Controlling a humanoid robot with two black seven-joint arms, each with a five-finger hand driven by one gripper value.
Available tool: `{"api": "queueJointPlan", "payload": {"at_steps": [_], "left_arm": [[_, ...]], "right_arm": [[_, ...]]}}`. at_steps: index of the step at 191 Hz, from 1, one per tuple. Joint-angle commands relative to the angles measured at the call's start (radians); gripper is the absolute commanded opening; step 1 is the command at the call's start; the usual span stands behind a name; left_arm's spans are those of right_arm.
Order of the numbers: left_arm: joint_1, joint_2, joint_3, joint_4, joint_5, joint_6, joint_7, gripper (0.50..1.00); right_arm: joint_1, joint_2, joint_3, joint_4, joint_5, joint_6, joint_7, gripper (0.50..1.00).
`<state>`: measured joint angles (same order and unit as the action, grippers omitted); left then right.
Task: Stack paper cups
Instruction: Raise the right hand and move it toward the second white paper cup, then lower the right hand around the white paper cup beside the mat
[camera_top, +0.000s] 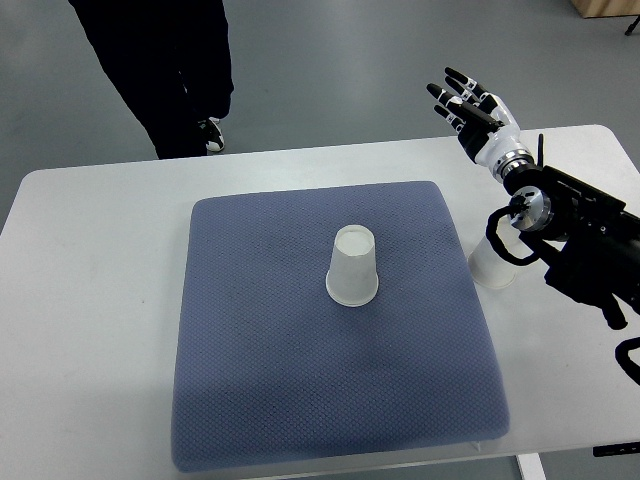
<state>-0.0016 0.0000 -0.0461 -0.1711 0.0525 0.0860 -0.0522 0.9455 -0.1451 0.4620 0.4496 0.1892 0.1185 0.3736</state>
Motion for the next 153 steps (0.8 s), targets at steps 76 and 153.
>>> {"api": "queueJointPlan", "payload": {"at_steps": [76, 153], "left_arm": [[0.000, 0.000, 0.000, -0.001, 0.000, 0.000, 0.000, 1.000], [0.000, 0.000, 0.000, -0.001, 0.000, 0.000, 0.000, 1.000]], "right_arm": [[0.078, -0.208, -0.054, 0.095, -0.143, 0.032, -0.009, 0.913], [0.091, -0.703, -0.200, 0.574, -1.065, 0.250, 0.001, 0.913]]}}
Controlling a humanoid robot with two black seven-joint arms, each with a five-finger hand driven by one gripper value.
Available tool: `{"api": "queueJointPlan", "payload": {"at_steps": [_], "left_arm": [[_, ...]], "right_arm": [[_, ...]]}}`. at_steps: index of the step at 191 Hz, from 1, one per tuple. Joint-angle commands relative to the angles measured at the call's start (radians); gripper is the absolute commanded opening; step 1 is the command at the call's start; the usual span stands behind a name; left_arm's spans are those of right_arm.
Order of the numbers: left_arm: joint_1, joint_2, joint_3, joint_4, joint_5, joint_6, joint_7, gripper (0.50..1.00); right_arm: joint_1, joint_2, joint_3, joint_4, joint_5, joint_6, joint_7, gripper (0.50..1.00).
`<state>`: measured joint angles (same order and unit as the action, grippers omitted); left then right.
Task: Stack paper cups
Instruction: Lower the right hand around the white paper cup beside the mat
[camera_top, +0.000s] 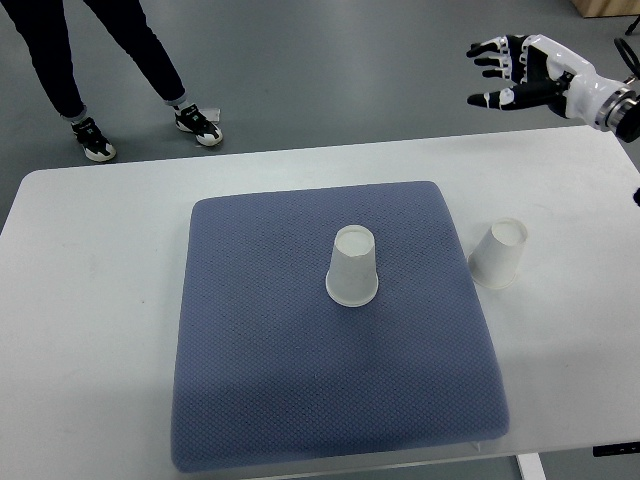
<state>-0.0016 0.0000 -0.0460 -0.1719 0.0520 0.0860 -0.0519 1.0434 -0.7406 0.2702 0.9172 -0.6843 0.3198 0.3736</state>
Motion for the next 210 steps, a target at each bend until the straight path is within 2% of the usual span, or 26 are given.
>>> {"api": "queueJointPlan", "payload": {"at_steps": [1, 28, 45, 65, 116, 164, 210], "left_arm": [[0.000, 0.000, 0.000, 0.000, 0.000, 0.000, 0.000, 1.000], [0.000, 0.000, 0.000, 0.000, 0.000, 0.000, 0.000, 1.000], [0.000, 0.000, 0.000, 0.000, 0.000, 0.000, 0.000, 1.000], [0.000, 0.000, 0.000, 0.000, 0.000, 0.000, 0.000, 1.000], [0.000, 0.000, 0.000, 0.000, 0.000, 0.000, 0.000, 1.000], [0.000, 0.000, 0.000, 0.000, 0.000, 0.000, 0.000, 1.000], [0.000, 0.000, 0.000, 0.000, 0.000, 0.000, 0.000, 1.000]], "right_arm": [[-0.006, -0.118, -0.011, 0.118, -0.213, 0.051, 0.002, 0.913], [-0.009, -0.210, -0.068, 0.259, -0.432, 0.058, 0.004, 0.911], [-0.008, -0.218, -0.082, 0.295, -0.517, 0.053, 0.002, 0.911], [-0.009, -0.204, -0.085, 0.296, -0.600, 0.021, -0.001, 0.909], [-0.011, -0.109, -0.172, 0.289, -0.768, -0.128, -0.010, 0.909], [-0.014, -0.095, -0.187, 0.284, -0.804, -0.154, -0.010, 0.909], [-0.032, -0.065, -0.232, 0.239, -0.841, -0.242, -0.010, 0.909]]}}
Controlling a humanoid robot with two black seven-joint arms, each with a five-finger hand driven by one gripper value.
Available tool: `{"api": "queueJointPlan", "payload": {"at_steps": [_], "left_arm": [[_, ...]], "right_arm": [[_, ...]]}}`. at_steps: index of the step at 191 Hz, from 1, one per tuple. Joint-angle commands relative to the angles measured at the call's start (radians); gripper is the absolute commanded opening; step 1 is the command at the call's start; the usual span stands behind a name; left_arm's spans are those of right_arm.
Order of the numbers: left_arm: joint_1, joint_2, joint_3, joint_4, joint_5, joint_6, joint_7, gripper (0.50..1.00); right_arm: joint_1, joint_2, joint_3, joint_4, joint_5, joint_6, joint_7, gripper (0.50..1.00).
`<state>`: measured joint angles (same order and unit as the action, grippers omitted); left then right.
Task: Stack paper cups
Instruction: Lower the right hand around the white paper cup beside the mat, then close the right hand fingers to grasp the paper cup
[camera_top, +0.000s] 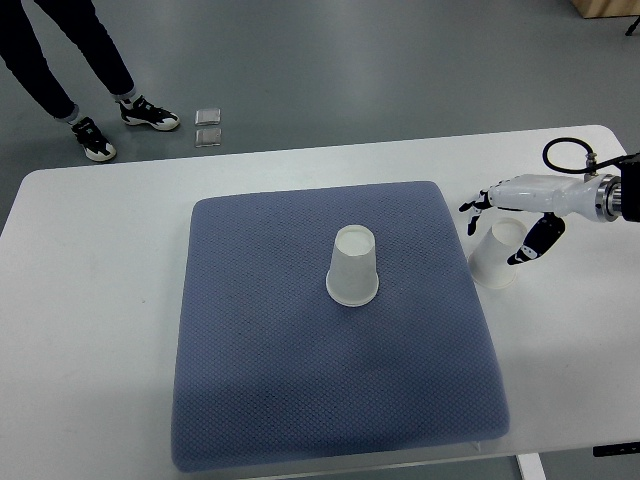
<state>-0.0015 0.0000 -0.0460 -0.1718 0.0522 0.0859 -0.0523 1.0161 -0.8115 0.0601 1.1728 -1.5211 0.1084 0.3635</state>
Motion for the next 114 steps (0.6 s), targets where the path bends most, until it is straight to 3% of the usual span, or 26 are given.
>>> {"api": "queueJointPlan", "payload": {"at_steps": [1, 48, 114], "left_arm": [[0.000, 0.000, 0.000, 0.000, 0.000, 0.000, 0.000, 1.000], [0.000, 0.000, 0.000, 0.000, 0.000, 0.000, 0.000, 1.000], [0.000, 0.000, 0.000, 0.000, 0.000, 0.000, 0.000, 1.000]], "right_arm": [[-0.005, 0.006, -0.022, -0.016, -0.004, -0.030, 0.000, 0.909], [-0.025, 0.029, -0.040, -0.084, -0.004, -0.099, 0.000, 0.909], [-0.056, 0.091, -0.040, -0.151, -0.004, -0.134, 0.000, 0.895]]}}
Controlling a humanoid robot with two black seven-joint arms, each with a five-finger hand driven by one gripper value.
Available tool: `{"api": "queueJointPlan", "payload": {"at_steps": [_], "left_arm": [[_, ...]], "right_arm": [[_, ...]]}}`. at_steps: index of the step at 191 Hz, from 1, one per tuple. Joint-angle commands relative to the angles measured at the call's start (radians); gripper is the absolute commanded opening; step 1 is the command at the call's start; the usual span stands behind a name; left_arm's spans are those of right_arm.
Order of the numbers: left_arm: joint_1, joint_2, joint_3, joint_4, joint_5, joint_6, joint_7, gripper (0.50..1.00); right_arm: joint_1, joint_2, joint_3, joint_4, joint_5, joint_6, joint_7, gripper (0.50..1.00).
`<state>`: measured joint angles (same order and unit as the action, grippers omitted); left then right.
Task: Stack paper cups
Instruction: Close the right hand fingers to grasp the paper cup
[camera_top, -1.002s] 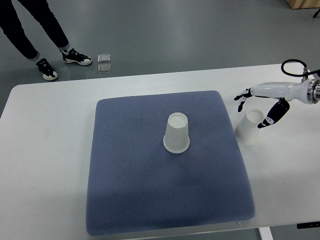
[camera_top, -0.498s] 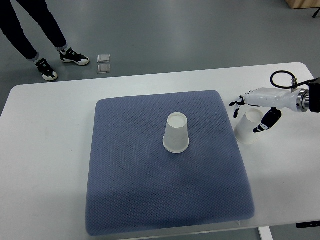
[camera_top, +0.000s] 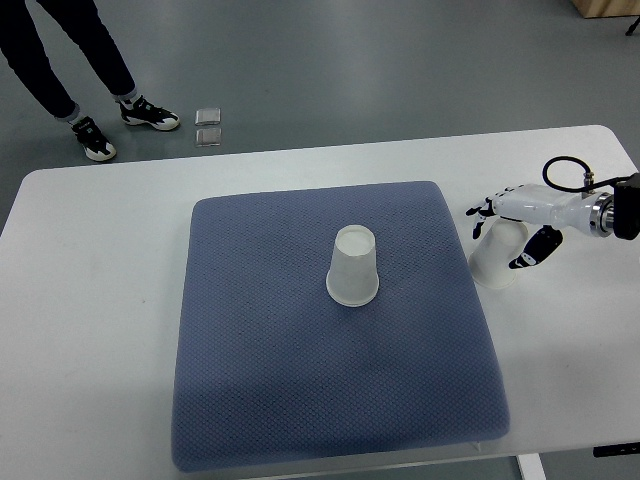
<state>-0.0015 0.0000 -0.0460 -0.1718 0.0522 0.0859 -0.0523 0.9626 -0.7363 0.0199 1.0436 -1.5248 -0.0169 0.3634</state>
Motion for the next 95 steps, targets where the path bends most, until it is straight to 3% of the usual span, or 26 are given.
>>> {"api": "queueJointPlan", "payload": {"at_steps": [1, 70, 95], "left_arm": [[0.000, 0.000, 0.000, 0.000, 0.000, 0.000, 0.000, 1.000], [0.000, 0.000, 0.000, 0.000, 0.000, 0.000, 0.000, 1.000], [0.000, 0.000, 0.000, 0.000, 0.000, 0.000, 0.000, 1.000]], "right_arm": [[-0.004, 0.015, 0.000, -0.025, 0.000, -0.009, 0.000, 0.893], [-0.025, 0.061, 0.000, -0.096, 0.000, -0.028, 0.002, 0.868], [-0.033, 0.066, -0.001, -0.100, 0.000, -0.023, 0.003, 0.748]]}}
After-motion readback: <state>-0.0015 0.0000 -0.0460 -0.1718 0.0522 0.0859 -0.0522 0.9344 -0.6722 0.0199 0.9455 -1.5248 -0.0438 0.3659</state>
